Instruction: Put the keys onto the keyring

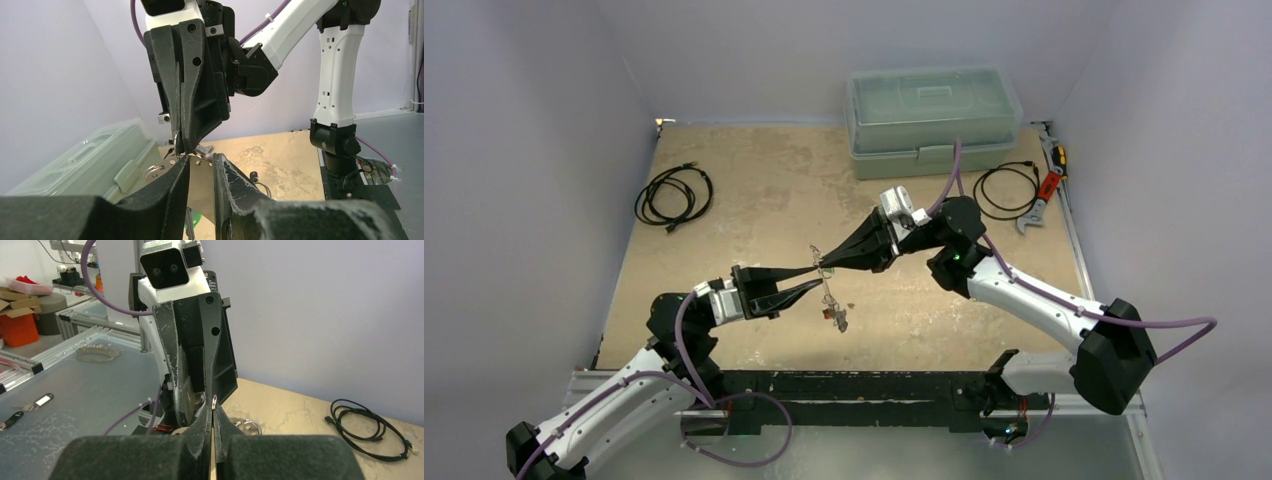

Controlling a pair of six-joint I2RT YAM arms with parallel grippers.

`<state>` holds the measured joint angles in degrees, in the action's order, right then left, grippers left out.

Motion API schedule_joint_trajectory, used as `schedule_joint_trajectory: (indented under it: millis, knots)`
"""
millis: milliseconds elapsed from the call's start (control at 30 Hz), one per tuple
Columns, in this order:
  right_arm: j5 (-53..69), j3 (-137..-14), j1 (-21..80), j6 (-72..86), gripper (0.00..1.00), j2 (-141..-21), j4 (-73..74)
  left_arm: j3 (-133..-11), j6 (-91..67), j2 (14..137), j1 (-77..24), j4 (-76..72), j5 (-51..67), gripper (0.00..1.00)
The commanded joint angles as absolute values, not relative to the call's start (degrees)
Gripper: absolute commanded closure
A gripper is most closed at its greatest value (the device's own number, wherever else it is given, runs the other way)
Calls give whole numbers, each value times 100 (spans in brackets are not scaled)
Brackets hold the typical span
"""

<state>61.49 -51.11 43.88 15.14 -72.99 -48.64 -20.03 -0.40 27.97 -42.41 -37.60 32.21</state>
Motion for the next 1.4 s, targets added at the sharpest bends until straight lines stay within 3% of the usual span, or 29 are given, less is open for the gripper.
schedule_joint_trajectory:
  millis: [0, 733, 1367]
  knots:
    - [6276, -5168, 4438, 1400, 100, -7059, -4924, -2084, -27, 2823, -4259, -3757, 3030, 78]
    - [6150, -5168, 4504, 1255, 100, -6989, -4750, -2085, 220, 2708, -4262, -3615, 3000, 82]
    - [5799, -5432, 4695, 260, 100, -6994, -3337, -2048, 137, 2733, -4259, -3778, 3296, 82]
